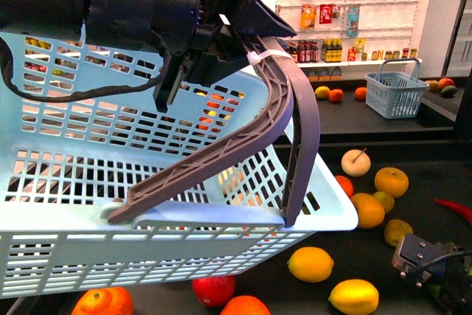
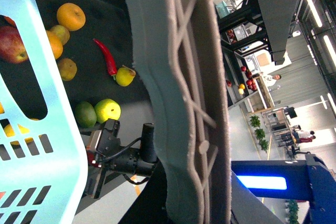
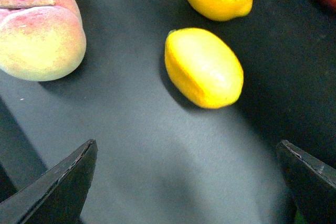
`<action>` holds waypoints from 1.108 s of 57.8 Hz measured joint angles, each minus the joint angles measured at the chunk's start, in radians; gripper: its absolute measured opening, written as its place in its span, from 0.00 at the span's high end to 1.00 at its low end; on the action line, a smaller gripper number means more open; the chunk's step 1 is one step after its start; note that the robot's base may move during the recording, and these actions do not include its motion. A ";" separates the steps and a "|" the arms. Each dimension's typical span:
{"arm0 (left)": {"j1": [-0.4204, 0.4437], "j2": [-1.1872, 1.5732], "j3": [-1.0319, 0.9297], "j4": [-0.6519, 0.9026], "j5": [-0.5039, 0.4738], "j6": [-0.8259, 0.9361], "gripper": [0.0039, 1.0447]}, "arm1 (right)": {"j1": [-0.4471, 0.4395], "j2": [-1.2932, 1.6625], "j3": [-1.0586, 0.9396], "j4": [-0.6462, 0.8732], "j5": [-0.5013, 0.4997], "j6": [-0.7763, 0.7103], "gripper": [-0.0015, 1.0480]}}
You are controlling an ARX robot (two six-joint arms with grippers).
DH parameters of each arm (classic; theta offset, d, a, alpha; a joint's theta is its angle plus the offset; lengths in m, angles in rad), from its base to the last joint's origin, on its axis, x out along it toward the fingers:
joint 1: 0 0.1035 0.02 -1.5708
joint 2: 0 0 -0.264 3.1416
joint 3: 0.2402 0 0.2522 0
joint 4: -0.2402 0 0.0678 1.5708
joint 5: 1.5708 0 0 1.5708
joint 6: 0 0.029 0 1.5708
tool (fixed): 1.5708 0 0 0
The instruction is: Pick lemon from shelf
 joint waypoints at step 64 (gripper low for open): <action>0.000 0.000 0.000 0.000 0.001 0.001 0.92 | 0.076 0.334 0.378 -0.029 0.071 -0.070 0.25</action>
